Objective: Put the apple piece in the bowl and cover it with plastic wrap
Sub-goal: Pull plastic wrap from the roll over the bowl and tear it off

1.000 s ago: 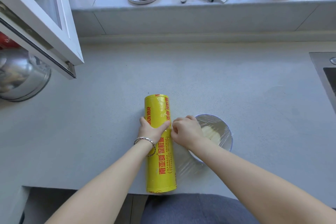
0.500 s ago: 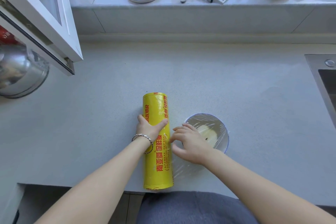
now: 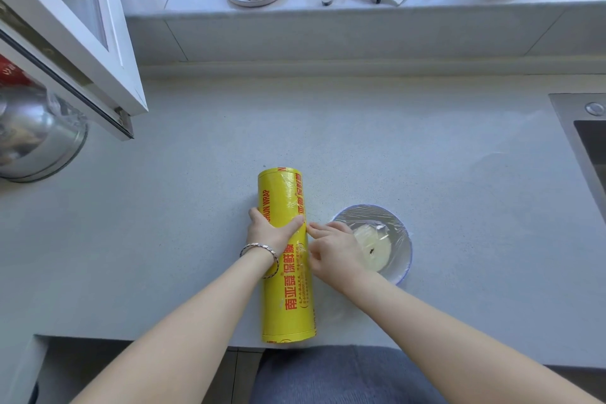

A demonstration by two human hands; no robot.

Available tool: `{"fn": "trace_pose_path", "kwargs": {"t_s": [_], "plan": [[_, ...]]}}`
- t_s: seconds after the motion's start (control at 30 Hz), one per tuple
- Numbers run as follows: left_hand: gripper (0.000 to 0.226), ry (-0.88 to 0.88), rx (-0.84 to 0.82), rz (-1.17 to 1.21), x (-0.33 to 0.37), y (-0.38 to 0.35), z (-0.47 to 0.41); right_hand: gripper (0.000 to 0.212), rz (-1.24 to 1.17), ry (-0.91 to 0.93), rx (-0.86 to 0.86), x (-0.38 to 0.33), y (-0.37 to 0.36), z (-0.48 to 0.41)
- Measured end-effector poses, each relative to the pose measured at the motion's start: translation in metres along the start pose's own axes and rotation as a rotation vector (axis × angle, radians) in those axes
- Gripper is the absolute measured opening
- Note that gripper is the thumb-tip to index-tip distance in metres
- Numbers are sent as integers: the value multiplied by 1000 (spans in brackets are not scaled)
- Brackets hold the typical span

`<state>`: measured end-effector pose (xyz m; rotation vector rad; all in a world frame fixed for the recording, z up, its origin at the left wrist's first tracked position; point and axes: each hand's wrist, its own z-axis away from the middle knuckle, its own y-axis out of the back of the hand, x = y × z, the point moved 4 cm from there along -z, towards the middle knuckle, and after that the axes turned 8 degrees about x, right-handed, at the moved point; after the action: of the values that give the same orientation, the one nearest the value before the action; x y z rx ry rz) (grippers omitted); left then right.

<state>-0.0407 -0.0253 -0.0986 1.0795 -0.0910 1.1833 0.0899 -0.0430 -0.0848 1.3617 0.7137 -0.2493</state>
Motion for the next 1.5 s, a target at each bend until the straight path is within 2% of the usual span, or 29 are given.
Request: {"fn": "trace_pose_path", "kwargs": {"t_s": [0.07, 0.23, 0.3, 0.43, 0.57, 0.7, 0.83, 1.07, 1.3, 1.4, 1.5], "plan": [[83, 6, -12, 17, -1, 1, 0, 28, -7, 39, 37, 4, -1, -4], [83, 6, -17, 31, -2, 2, 0, 12, 126, 67, -22, 8, 1, 2], [82, 3, -18, 33, -1, 2, 1, 19, 141, 88, -35, 7, 0, 7], [80, 1, -13, 38, -2, 3, 0, 32, 111, 279, 16, 5, 4, 19], [80, 0, -13, 40, -2, 2, 0, 28, 58, 230, -4, 5, 8, 34], [81, -1, -10, 38, -2, 2, 0, 58, 149, 132, -204, -3, -1, 28], [78, -10, -4, 42, -2, 2, 1, 42, 206, 171, -73, -5, -5, 27], [77, -27, 14, -16, 0, -1, 1, 31, 109, 213, 130, -5, -9, 30], [78, -4, 1, 8, -1, 3, 2, 23, 142, 199, 101, 7, -12, 24], [78, 2, -8, 25, -1, 2, 2, 10, 167, 211, 118, 6, -9, 30], [79, -3, -3, 24, -1, 3, 2, 26, 195, 123, 99, 5, -5, 33]]}}
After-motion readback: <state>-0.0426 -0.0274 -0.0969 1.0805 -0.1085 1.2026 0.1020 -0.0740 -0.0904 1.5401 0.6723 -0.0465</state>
